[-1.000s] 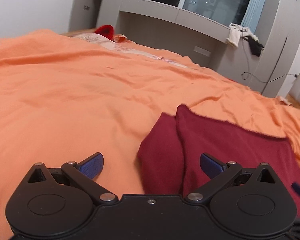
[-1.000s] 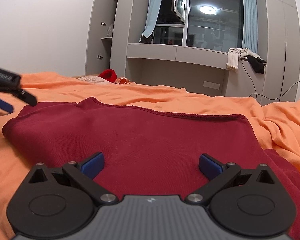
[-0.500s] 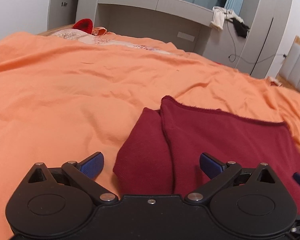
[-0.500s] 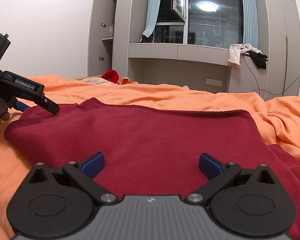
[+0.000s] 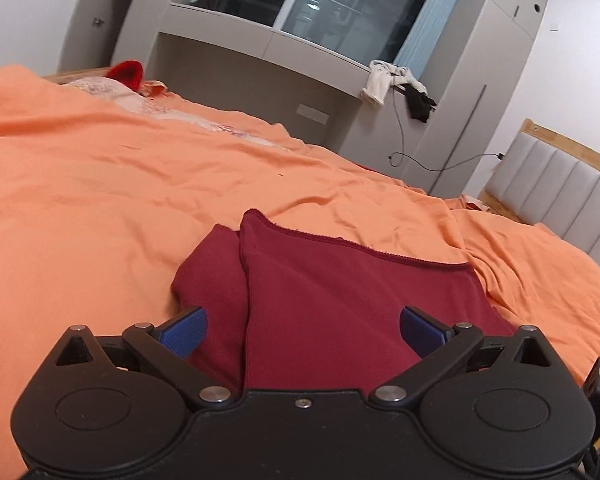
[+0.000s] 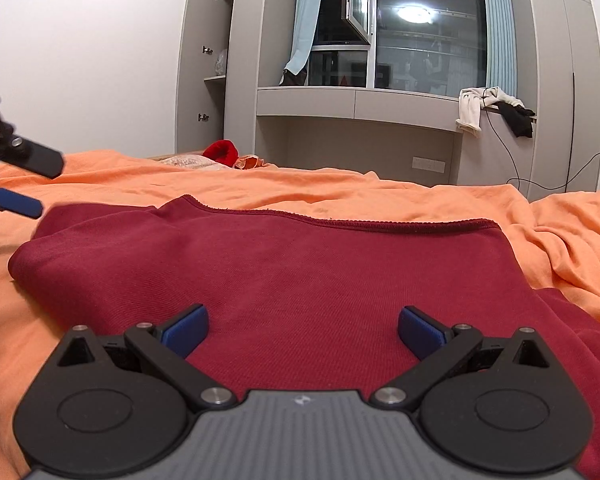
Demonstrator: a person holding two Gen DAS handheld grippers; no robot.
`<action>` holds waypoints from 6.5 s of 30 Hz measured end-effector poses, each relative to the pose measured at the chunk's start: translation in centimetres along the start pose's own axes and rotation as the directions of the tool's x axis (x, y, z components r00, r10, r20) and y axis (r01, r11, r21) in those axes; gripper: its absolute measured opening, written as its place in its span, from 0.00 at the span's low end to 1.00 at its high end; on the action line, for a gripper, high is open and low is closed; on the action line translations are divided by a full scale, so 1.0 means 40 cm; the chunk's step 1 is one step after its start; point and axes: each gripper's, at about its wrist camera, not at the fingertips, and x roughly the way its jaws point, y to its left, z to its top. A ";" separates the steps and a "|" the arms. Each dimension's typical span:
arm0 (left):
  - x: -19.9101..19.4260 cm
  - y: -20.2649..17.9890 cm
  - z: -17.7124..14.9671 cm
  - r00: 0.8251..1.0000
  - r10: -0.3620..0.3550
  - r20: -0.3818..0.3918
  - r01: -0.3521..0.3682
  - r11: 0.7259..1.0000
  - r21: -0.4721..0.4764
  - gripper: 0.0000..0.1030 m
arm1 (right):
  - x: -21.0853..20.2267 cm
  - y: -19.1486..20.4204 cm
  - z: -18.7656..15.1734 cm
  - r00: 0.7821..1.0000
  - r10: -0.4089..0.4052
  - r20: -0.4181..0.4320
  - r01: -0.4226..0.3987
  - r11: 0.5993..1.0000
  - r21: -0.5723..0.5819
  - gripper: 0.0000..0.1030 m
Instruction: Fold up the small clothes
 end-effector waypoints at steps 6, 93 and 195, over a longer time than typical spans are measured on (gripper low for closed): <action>-0.060 -0.005 -0.082 1.000 -0.015 -0.027 0.010 0.985 -0.171 0.99 | -0.017 -0.012 0.010 1.000 0.010 0.001 -0.010 1.000 0.013 1.00; 0.198 -0.733 -0.208 0.990 -0.099 -0.099 0.139 0.750 0.646 0.46 | -0.231 -0.626 0.020 0.966 -0.257 -0.011 0.213 0.777 0.592 1.00; 0.165 -0.453 -0.212 0.987 -0.160 0.032 0.104 0.768 0.632 0.35 | -0.072 -0.529 0.107 0.986 0.140 0.095 -0.168 0.856 0.489 0.07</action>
